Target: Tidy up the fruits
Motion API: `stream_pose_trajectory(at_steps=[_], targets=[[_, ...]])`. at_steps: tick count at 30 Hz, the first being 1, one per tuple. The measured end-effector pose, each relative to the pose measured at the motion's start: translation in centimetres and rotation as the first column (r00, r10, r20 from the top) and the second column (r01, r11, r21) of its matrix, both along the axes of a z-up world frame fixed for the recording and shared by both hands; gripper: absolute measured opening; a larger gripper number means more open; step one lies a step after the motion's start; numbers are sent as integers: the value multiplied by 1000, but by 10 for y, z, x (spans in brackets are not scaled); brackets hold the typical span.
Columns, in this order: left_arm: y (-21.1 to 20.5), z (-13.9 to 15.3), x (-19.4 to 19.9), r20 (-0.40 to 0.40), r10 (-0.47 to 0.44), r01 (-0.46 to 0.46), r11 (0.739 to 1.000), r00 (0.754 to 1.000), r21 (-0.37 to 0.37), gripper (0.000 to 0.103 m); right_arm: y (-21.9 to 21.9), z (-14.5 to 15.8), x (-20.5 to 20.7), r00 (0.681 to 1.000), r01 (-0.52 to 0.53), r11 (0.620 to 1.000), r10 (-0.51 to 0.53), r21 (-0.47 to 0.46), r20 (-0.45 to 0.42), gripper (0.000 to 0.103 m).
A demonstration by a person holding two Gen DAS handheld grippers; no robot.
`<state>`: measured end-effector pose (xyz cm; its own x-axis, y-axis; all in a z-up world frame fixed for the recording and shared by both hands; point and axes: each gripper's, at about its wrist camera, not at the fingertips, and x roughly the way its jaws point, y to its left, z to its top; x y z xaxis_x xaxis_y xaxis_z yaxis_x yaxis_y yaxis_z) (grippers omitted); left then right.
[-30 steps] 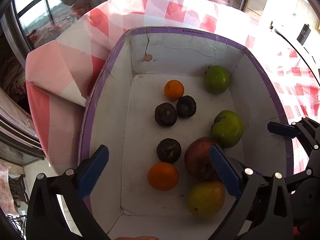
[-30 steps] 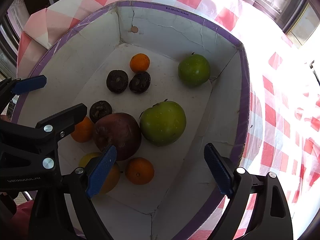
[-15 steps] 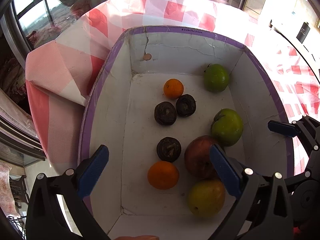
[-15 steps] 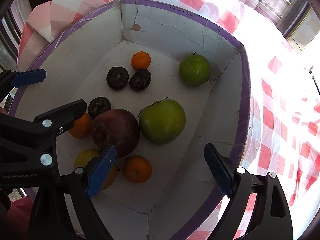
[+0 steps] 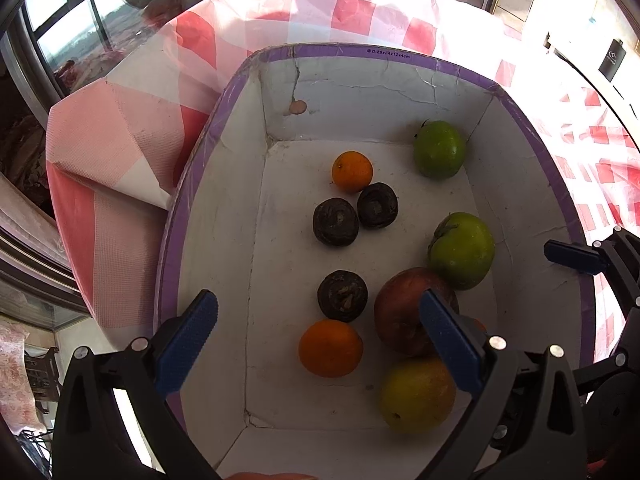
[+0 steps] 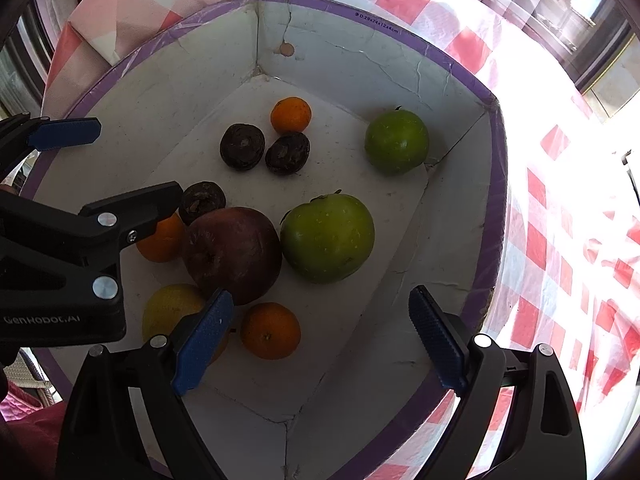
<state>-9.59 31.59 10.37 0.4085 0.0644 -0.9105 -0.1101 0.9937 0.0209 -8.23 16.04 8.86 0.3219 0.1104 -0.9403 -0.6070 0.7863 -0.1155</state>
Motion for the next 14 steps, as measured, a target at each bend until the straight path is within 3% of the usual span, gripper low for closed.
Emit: stream_pose_trajectory(at_steps=[4,6,9,11,14], targets=[[1,4,-2,51,39,-39,999,998,3,101,-4,1,-3,998,-60,998,60,15,-4,87],[-4,9,0,61,61,-65,996,996,64,101,-6,3,-4,995,-100,994,100,37,-9,86],[-16,29,2,86,117,-131,975,989,181,101,-19,19,-3,991,-133,981,136,143,-12,86],[-31,61,-2,193,165,-209,949,967,236,101,-34,39,-3,987,-162,960,157,228,38,86],[-65,109,-2,363,196,-288,932,911,220,101,-70,70,-3,976,-187,932,141,310,163,86]])
